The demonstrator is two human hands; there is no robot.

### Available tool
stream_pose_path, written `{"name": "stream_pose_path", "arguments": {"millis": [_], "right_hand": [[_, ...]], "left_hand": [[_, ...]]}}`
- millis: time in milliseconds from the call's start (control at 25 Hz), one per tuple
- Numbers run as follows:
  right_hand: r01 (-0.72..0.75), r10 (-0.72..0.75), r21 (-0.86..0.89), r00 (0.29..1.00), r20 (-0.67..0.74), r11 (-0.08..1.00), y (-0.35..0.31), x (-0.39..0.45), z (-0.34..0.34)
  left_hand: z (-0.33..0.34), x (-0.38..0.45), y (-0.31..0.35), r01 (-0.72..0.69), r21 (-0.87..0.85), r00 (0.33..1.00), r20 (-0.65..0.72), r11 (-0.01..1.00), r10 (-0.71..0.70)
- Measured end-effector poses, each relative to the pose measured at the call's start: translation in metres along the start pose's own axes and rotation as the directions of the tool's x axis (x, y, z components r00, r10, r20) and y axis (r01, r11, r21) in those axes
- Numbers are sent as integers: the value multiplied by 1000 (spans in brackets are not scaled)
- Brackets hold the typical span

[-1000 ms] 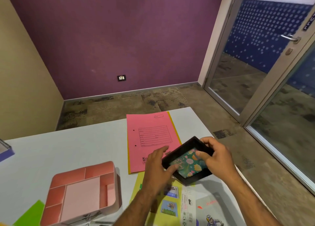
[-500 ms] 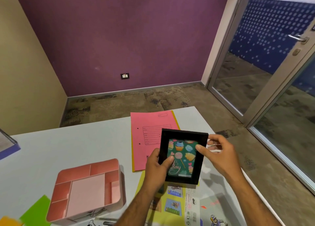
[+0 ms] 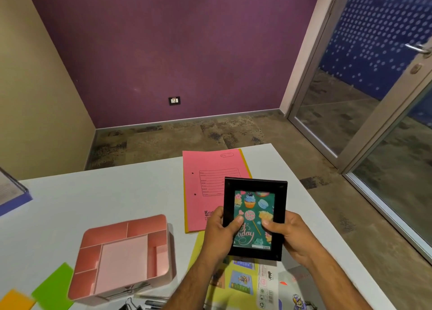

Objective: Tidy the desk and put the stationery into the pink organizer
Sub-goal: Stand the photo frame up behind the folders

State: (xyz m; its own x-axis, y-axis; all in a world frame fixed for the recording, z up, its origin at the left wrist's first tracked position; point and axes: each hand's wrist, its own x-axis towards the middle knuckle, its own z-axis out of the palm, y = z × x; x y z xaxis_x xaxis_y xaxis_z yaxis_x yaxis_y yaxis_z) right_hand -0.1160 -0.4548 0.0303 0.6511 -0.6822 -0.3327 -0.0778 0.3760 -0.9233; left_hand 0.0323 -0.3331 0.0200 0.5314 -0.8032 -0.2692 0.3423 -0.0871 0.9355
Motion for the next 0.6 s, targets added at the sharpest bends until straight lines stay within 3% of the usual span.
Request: {"name": "stream_pose_path", "arguments": {"millis": [160, 320, 440, 520, 600], "right_hand": [[29, -29, 4, 998, -51, 1000, 8, 4, -6], [93, -93, -8, 992, -87, 996, 6, 16, -24], [162, -156, 25, 977, -148, 987, -2, 38, -46], [188, -180, 29, 968, -177, 982, -11, 59, -64], [208, -206, -9, 959, -193, 978, -19, 81, -79]], "left_hand": [[4, 7, -11, -24, 86, 1000, -16, 996, 26], [1, 23, -23, -141, 406, 985, -30, 903, 168], [-11, 43, -35, -219, 793, 946, 30, 568, 322], [-15, 62, -47, -257, 916, 928, 145, 309, 343], [-17, 85, -59, -272, 958, 931, 237, 92, 277]]}}
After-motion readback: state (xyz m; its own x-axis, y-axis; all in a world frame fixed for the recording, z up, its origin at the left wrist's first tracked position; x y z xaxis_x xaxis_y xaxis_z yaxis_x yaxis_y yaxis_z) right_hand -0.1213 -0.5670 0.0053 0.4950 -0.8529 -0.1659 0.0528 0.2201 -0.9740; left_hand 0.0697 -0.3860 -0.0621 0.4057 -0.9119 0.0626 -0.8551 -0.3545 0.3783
